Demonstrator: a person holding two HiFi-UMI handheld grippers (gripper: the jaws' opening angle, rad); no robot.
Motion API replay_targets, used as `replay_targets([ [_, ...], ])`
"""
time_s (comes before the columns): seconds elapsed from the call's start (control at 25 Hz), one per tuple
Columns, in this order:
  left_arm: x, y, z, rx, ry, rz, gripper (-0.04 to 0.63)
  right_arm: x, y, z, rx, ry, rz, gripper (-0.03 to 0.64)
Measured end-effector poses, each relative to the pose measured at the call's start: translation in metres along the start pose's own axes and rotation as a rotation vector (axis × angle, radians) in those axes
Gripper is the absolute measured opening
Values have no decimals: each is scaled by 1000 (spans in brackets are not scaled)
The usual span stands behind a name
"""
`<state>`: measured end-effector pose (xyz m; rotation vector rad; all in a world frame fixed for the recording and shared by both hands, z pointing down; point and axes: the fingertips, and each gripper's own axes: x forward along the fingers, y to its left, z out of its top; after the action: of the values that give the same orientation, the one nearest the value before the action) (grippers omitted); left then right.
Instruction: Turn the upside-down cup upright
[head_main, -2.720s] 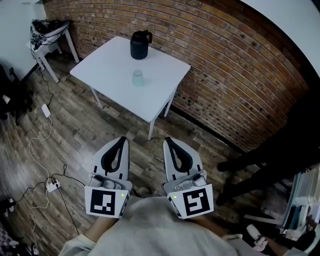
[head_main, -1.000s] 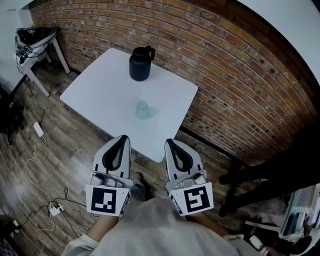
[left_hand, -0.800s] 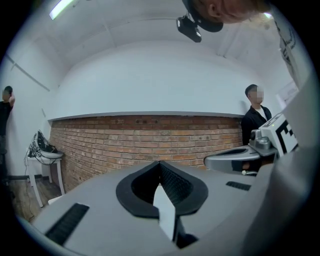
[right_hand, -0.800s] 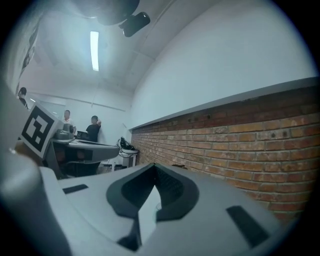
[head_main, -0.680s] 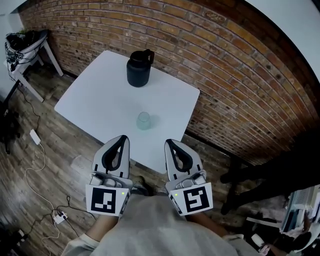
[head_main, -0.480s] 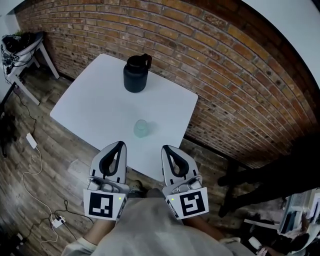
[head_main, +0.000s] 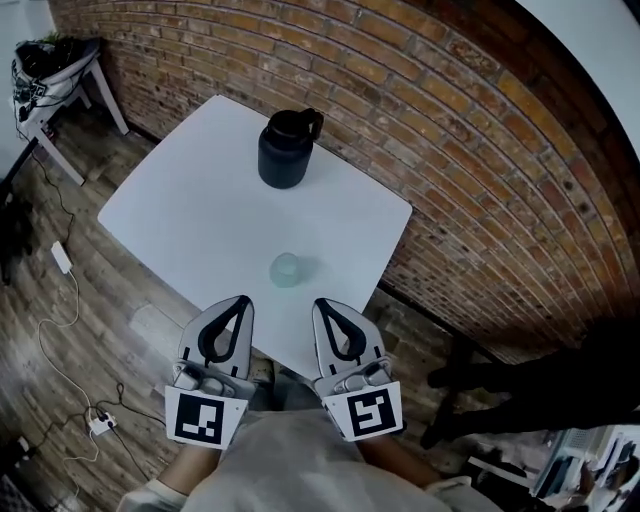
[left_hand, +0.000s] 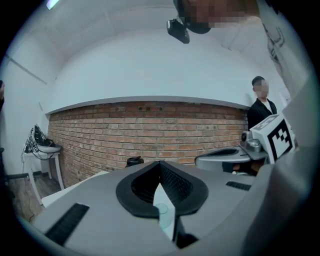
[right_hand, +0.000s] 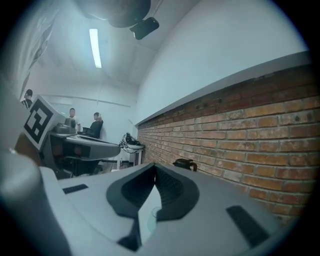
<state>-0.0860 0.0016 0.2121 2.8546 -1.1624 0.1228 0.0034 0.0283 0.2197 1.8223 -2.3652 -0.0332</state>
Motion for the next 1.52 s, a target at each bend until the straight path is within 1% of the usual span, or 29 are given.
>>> replay_targets([
  [0.12,6,-2,-14,8,29,9,11,11,-3,-12,1,5,36,8],
  [0.36,20,-5,-44,48,102,-6,11,32,0,-46,-5,44,125,16],
  [0.44,22,-6,-52,69,124,-15,11,37,2,-58,-1,61,145,39],
  [0.6,29,-9,-68,67,151,-26,11,47,1,-80,23,85,169,68],
  [0.76,35,-10,-81,92,177,-30,11,55,4,-99,5,107,197,101],
  [0.92,41,-9,-91,88,197,-32,11,61,2,-117,-8,138,205,130],
  [1.08,44,-8,-95,86,208,-31,11,68,-1,-134,-13,175,210,144],
  [1.12,45,-8,-96,87,211,-30,11,69,-2,-138,-12,182,211,159],
  [1.52,49,-5,-105,85,243,-11,11,88,-3,-163,1,227,218,206],
])
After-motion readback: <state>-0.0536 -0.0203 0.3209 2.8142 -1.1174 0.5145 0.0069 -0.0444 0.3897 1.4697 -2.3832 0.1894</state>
